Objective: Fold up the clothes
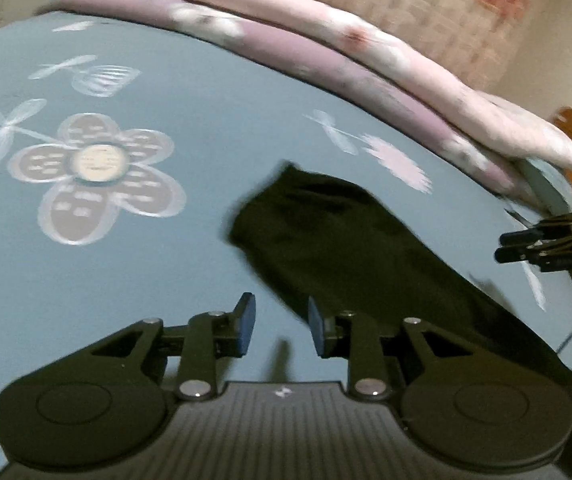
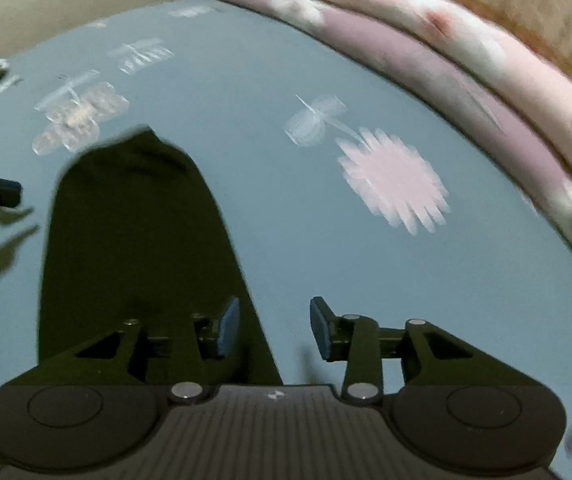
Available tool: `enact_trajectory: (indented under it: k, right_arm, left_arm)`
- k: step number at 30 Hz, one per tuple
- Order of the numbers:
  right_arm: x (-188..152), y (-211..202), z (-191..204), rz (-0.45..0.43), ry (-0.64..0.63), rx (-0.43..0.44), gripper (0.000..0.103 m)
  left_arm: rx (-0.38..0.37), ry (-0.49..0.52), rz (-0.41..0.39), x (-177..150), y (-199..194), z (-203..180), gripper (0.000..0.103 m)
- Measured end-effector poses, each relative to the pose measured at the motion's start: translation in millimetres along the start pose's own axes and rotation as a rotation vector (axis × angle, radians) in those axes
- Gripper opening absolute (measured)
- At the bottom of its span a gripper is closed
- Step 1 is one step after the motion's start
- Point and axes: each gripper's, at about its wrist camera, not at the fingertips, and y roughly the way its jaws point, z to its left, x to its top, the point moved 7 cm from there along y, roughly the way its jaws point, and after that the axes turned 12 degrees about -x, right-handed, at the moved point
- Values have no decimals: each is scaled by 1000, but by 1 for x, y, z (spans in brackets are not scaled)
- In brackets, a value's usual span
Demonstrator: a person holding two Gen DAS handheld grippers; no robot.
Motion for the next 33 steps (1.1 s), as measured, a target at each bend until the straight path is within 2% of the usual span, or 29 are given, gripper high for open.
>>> enact_trajectory:
  k: [4, 8, 12, 13, 14, 16, 19, 22, 24, 27, 31, 33]
  right_arm:
    - [-60, 2, -27, 93, 88, 3, 44]
    - [-107, 14, -31, 145, 140, 32, 44]
    - [-120, 17, -32, 100, 180, 55, 44]
    - [-120, 15, -29, 92, 175, 68, 34]
    - [-120, 14, -27, 84, 169, 80, 19]
    - [-121, 12, -18, 71, 112, 67, 7]
    - [-119, 8, -22, 46, 93, 24, 5]
    - [-115, 7, -37, 32, 156, 23, 5]
    - [-119, 15, -37, 67, 175, 26, 7]
    - [-116, 10, -34, 58, 149, -22, 16]
    - [-109, -20, -28, 3, 163, -76, 26]
    - [-112, -32, -21, 3, 180, -83, 34]
  left_arm:
    - [-91, 60, 44, -9, 24, -38, 34]
    - [-129, 110, 99, -22, 48, -63, 35]
    - [-155, 152, 152, -36, 70, -85, 36]
    - [-147, 149, 164, -38, 74, -86, 37]
    - [-140, 150, 175, -41, 77, -87, 37]
    - [-134, 160, 189, -46, 79, -88, 39]
    - [-126, 175, 202, -49, 81, -90, 42]
    - [-119, 191, 204, -48, 78, -93, 43]
    - [-115, 202, 205, -48, 77, -94, 43]
    - [-108, 217, 207, -47, 75, -97, 43]
    - [-107, 243, 187, -33, 78, -98, 46]
    - [-91, 259, 184, -25, 86, -98, 46]
